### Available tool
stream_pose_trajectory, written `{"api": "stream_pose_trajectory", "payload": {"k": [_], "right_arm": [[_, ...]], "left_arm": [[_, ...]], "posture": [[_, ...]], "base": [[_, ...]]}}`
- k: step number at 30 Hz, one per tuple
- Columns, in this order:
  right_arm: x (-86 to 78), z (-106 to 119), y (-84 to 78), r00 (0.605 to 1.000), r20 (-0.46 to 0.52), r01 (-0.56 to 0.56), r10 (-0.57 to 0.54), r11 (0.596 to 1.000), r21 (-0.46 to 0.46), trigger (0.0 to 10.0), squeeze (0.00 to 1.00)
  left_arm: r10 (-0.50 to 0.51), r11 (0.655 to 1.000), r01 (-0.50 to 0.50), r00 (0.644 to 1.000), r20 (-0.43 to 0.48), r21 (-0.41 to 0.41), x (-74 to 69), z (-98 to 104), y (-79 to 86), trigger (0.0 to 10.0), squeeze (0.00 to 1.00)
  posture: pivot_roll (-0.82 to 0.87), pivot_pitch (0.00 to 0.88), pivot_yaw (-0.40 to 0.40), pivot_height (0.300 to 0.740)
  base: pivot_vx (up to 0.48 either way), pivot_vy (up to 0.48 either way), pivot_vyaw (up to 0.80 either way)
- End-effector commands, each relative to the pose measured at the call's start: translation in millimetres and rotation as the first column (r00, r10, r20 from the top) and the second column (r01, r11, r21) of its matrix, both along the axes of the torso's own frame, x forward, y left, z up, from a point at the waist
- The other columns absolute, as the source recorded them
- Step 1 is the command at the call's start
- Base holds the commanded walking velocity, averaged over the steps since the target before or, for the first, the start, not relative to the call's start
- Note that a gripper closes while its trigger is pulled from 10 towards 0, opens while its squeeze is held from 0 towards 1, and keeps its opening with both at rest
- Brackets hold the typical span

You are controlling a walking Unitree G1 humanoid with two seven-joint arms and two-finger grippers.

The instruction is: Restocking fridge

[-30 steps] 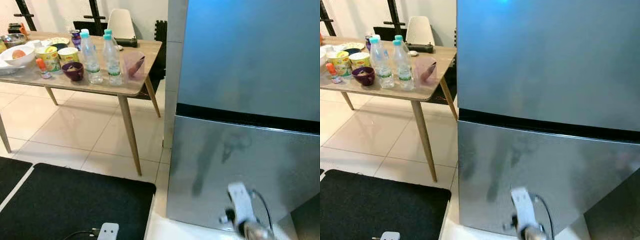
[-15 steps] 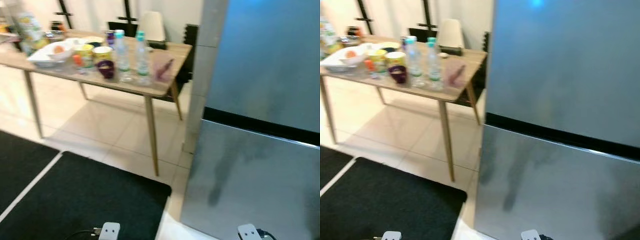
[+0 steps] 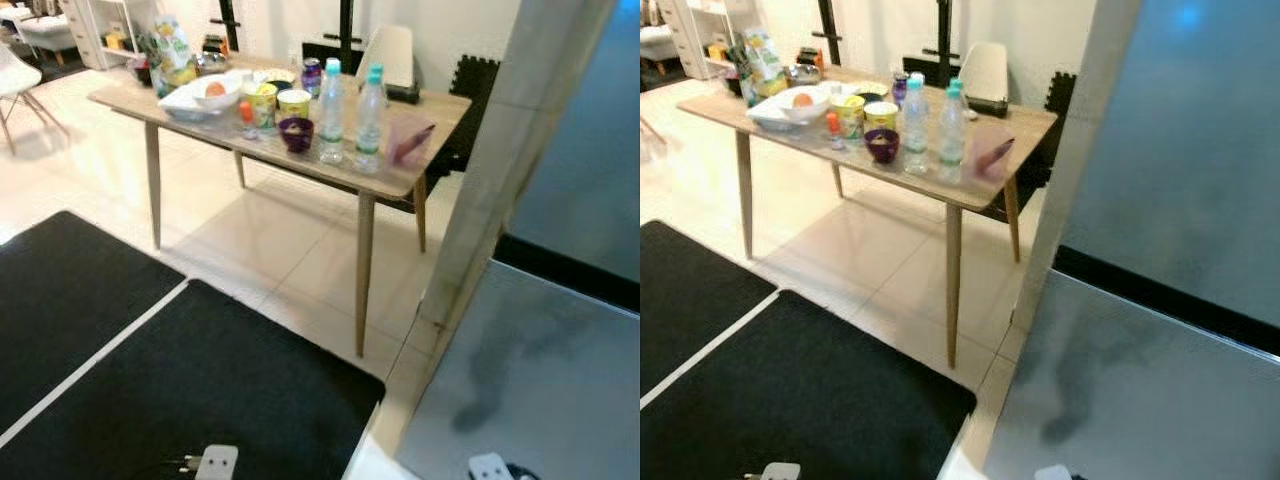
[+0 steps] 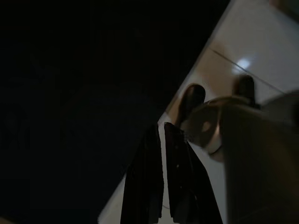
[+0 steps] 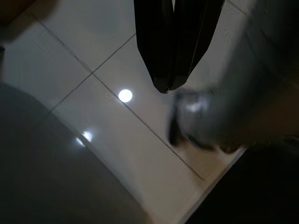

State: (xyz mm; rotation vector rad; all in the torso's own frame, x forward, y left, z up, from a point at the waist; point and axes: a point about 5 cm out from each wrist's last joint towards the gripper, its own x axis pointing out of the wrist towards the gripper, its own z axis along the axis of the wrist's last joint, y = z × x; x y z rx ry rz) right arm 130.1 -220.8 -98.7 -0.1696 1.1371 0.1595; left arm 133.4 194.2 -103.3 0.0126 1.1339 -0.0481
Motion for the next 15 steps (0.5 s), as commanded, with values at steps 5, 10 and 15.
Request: {"api": "stream_pose_trajectory", "payload": {"k": [5, 10, 15], "right_arm": [[2.7, 0.3, 2.6, 1.0, 0.005, -0.006, 0.006, 1.0, 0.002, 10.0, 0.0], [2.3, 0.2, 2.5, 1.0, 0.003, -0.007, 0.007, 1.0, 0.001, 10.0, 0.0], [1.8, 0.1, 2.3, 1.0, 0.002, -0.008, 0.008, 1.0, 0.0, 10.0, 0.0]], "left_arm": [[0.005, 1.0, -0.005, 1.0, -0.022, 0.014, -7.2, -1.9, 3.9, 10.0, 0.0], [0.007, 1.0, -0.007, 1.0, -0.023, 0.012, -7.4, -2.1, 3.1, 10.0, 0.0], [0.006, 1.0, -0.006, 1.0, -0.025, 0.009, -7.8, -2.4, 1.8, 10.0, 0.0]], "posture": [[-0.02, 0.019, -0.027, 0.74], [-0.02, 0.02, -0.028, 0.74], [-0.02, 0.02, -0.027, 0.74]], "base": [[0.0, 0.0, 0.73], [0.0, 0.0, 0.73], [0.0, 0.0, 0.73]]}}
